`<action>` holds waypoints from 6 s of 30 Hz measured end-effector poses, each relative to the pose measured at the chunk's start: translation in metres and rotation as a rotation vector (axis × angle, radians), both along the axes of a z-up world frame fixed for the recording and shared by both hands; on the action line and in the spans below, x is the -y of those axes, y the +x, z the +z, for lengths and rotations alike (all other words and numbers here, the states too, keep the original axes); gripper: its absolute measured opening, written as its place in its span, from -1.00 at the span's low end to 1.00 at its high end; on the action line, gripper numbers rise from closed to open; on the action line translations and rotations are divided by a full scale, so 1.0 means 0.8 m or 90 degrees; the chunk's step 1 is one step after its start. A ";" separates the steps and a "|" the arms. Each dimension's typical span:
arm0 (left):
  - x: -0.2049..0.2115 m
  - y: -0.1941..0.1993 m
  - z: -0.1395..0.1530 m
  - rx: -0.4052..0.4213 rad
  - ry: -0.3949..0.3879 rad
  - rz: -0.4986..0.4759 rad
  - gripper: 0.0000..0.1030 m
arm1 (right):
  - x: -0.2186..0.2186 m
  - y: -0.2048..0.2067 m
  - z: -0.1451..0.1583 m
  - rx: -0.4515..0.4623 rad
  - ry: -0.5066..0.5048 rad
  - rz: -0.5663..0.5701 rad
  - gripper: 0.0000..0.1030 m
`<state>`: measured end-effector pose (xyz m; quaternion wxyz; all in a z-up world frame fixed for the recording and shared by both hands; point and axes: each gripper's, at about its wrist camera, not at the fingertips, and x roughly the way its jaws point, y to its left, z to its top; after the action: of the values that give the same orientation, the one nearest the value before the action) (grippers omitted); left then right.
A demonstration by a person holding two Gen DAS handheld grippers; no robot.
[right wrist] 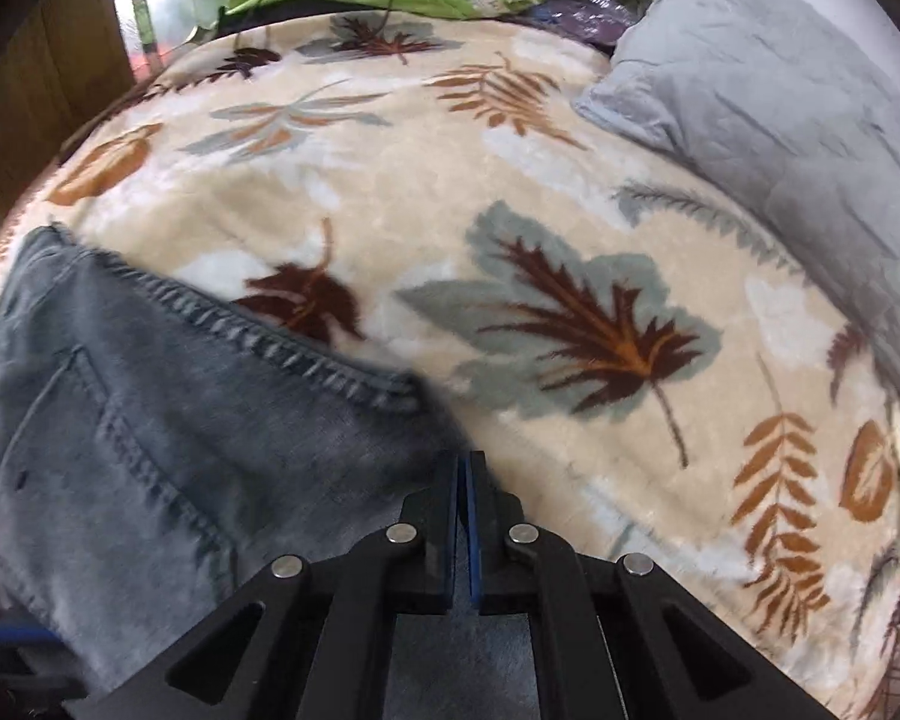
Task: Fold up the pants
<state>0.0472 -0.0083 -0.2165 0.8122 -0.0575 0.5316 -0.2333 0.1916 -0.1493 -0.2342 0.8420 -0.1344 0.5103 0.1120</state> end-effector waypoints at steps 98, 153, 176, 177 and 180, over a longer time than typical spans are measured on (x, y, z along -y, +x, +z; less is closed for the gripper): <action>0.092 -0.051 -0.031 0.179 0.261 -0.035 1.00 | 0.226 -0.319 -0.031 0.089 0.317 -0.372 -0.91; 0.181 -0.082 0.126 0.346 0.132 -0.132 1.00 | 0.335 -0.459 0.141 0.493 0.702 -0.344 0.84; 0.330 -0.058 0.110 0.357 0.234 -0.360 1.00 | 0.402 -0.493 -0.007 0.242 0.735 -0.615 1.00; 0.340 -0.055 0.108 0.344 0.233 -0.378 1.00 | 0.408 -0.498 -0.019 0.227 0.769 -0.633 1.00; 0.368 -0.039 0.101 0.313 0.230 -0.436 1.00 | 0.419 -0.506 -0.034 0.220 0.827 -0.667 1.00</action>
<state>0.0163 -0.3024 -0.1359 0.7873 0.3212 0.3434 -0.3988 -0.2131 -0.4847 -0.2611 0.7613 0.6134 0.2055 -0.0436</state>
